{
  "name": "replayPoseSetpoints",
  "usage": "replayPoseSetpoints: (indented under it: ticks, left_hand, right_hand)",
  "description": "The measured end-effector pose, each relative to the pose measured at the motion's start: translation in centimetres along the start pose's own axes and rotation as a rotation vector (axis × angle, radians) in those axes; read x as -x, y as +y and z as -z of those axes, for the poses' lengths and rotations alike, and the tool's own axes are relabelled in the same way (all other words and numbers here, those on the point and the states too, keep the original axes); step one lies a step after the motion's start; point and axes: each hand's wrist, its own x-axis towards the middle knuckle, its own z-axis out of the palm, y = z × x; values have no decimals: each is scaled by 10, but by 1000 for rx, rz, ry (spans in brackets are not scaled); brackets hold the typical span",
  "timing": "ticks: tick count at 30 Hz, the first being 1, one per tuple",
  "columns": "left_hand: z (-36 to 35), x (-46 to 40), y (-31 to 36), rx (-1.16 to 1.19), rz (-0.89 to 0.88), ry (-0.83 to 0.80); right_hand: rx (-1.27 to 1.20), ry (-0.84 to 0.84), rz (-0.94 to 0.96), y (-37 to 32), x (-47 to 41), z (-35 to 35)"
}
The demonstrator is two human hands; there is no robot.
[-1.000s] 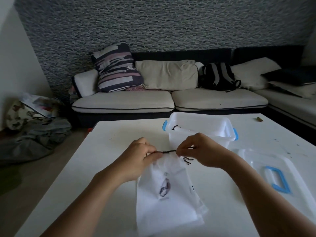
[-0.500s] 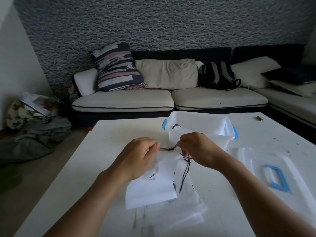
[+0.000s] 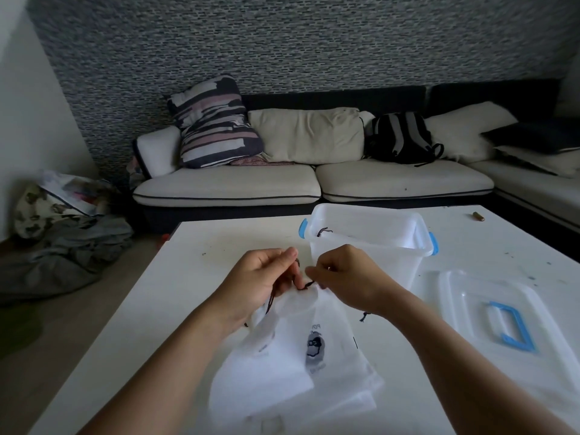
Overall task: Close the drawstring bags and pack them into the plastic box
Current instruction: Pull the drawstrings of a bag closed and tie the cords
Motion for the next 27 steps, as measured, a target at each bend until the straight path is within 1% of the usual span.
replayPoseSetpoints:
  ticks: [1,3,5,6,9,11,14,17,19,21,23,25,27]
  left_hand:
    - [1,-1,-1,-31,5,5]
    - [2,0,-1,-58,16,-13]
    - [2,2,1,-69,26,-55]
    - [1,2,2,-67,33,-73]
    - [-2,4,5,-41,45,-108]
    - [-4,4,4,-55,42,-93]
    - [-5,3,2,-74,32,-17]
    - [-5,3,3,-96,23,-15]
    - [-5,4,4,-85,18,-28]
    - [-5,4,6,-42,10,-45]
    - [-6,3,6,-7,-1,-44]
    - [-6,2,3,-6,-7,-36]
    - [-5,1,2,-16,-10,-36]
  right_hand:
    - [-19,12,14,-1,1,1]
    - [-152,20,47,-3,3,7]
    - [-287,-8,86,-5,6,14]
    - [-302,-29,110,-7,7,18]
    - [-209,-34,195,-12,11,21]
    - [-170,19,222,-11,10,18]
    - [-139,126,260,-9,9,14]
    - [-105,167,298,-10,11,12]
    - [-211,184,266,-10,12,12]
    - [-407,173,149,-9,11,13]
    - [-591,88,34,-10,10,13]
    - [-658,0,-28,-13,9,11]
    - [-686,-33,-59,-14,8,8]
